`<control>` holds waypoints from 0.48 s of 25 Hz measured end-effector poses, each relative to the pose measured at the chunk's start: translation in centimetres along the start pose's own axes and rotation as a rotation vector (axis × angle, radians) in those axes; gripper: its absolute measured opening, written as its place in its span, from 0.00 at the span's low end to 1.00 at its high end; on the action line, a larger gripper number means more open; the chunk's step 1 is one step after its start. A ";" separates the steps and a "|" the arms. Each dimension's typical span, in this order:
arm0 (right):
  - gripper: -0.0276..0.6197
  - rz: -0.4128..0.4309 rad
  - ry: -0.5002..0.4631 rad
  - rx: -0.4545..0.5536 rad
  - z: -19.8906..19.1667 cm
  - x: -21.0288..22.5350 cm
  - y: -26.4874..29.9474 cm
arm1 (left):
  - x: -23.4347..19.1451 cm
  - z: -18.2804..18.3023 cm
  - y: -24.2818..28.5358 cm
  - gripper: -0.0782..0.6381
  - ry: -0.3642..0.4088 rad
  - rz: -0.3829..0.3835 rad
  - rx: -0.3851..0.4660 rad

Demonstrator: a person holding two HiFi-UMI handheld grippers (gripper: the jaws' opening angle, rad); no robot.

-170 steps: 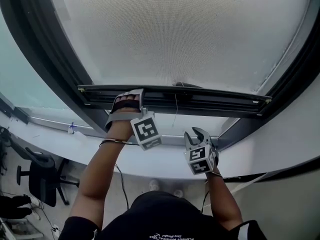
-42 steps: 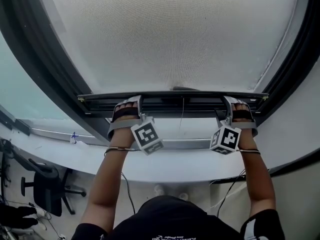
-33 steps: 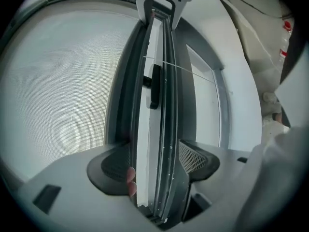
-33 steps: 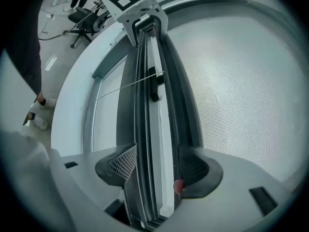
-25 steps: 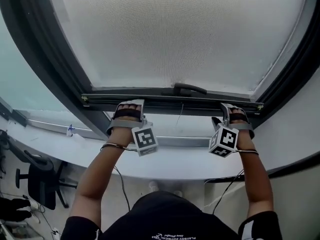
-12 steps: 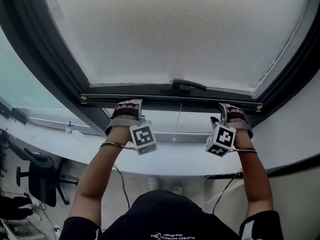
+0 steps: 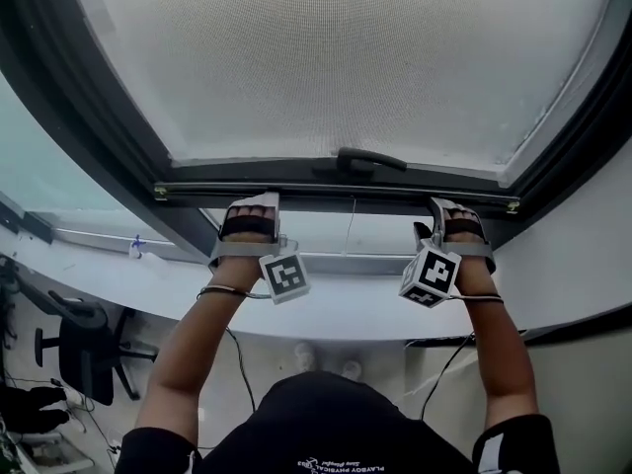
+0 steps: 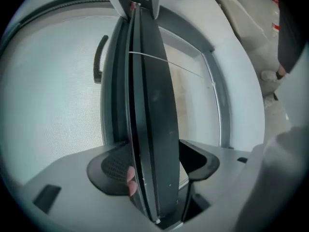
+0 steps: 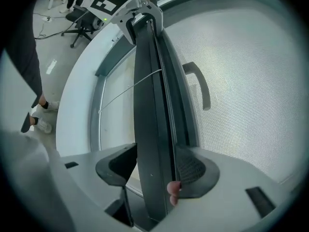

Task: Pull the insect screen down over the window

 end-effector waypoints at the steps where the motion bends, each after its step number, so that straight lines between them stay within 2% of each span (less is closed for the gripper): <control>1: 0.43 -0.010 0.004 -0.002 0.0 0.1 0.2 | 0.4 0.2 0.1 0.55 -0.050 -0.031 0.025; 3: 0.43 -0.030 0.013 -0.009 -0.1 0.3 0.5 | 0.5 0.4 0.4 0.55 -0.101 -0.037 0.044; 5: 0.43 -0.044 0.009 -0.016 -0.1 0.5 0.8 | 0.4 0.5 0.8 0.55 -0.104 -0.016 0.035; 8: 0.43 -0.017 0.009 -0.021 -0.1 0.3 0.7 | 0.4 0.5 0.6 0.55 -0.107 -0.060 0.024; 12: 0.43 -0.030 0.002 -0.025 -0.2 0.3 0.7 | 0.2 0.5 0.6 0.55 -0.103 -0.047 0.021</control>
Point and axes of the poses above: the fingertips, and each gripper's own axes: y forward along the fingers, x to its right, z out of its top, the point moved 1 cm from there along -y, backward along the fingers, and after that the axes turned 6 degrees about -z, right-handed, at the moved point
